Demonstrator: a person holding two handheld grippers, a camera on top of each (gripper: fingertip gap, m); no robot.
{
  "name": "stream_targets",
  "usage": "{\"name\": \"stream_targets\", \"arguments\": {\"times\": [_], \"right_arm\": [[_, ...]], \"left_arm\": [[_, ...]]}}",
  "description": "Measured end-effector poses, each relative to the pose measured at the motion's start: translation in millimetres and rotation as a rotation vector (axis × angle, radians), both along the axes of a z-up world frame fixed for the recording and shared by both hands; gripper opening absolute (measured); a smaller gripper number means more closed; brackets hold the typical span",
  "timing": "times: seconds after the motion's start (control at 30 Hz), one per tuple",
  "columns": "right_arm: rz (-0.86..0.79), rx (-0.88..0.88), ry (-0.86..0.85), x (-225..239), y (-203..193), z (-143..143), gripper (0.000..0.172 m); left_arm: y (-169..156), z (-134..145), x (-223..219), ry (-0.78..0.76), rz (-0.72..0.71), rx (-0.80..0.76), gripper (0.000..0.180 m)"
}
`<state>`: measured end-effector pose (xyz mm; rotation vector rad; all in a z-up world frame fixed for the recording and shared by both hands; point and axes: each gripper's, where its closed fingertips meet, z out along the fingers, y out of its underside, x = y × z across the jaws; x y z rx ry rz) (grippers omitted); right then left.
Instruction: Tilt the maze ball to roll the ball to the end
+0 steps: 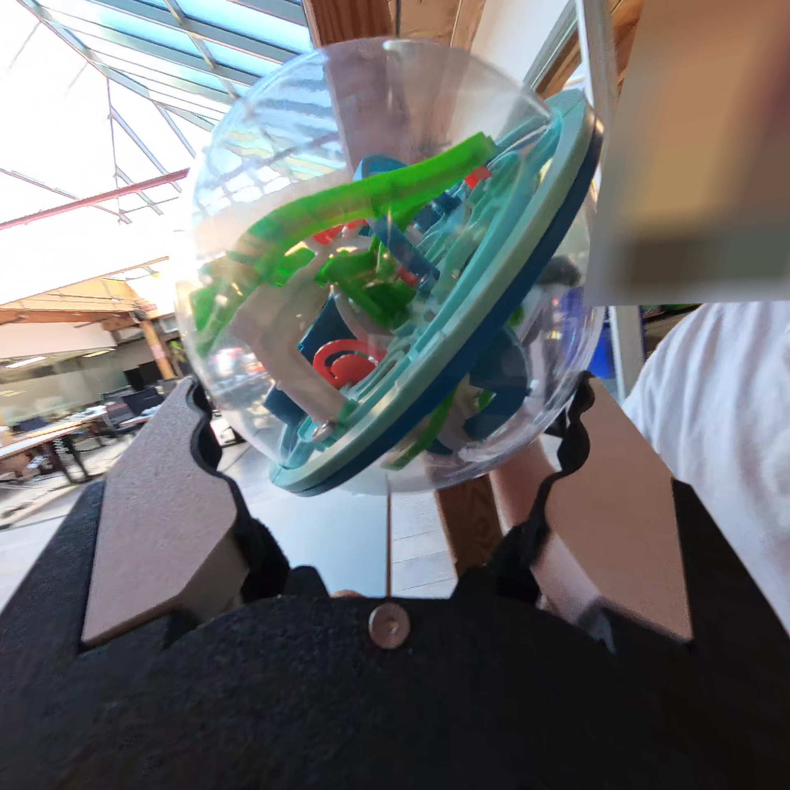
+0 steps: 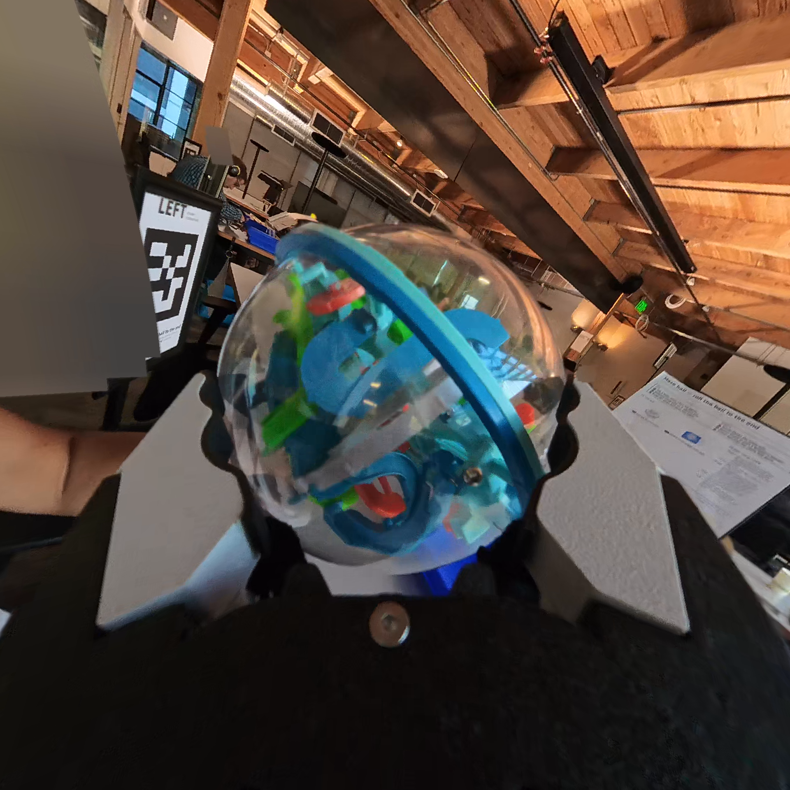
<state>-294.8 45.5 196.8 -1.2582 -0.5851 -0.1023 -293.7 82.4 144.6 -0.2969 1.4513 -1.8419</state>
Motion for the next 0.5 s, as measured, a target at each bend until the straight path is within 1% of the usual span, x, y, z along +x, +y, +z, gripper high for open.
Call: {"name": "stream_targets", "arguments": {"times": [0.07,0.17,0.23,0.3,0.33,0.4,0.5], "right_arm": [[-0.017,-0.014,0.016,0,4,-1,0.152],[-0.030,-0.010,-0.037,-7,3,-3,0.153],[-0.040,-0.003,-0.069,-10,1,-3,0.151],[-0.060,0.038,-0.121,-11,-4,-1,0.143],[-0.071,0.069,-0.162,-12,-8,0,0.134],[-0.087,0.072,-0.198,-13,-10,-3,0.126],[-0.088,0.069,-0.197,-10,-11,-4,0.126]], "left_arm": [[0,-5,3,-0.029,0.067,0.044,0.157],[-1,-11,2,-0.038,0.090,0.072,0.158],[-3,-14,3,-0.006,0.096,0.090,0.158],[-3,-18,7,0.056,0.112,0.097,0.159],[-3,-20,9,0.092,0.116,0.099,0.159],[-4,-25,11,0.128,0.118,0.104,0.159],[-3,-23,14,0.086,0.114,0.075,0.159]]}}
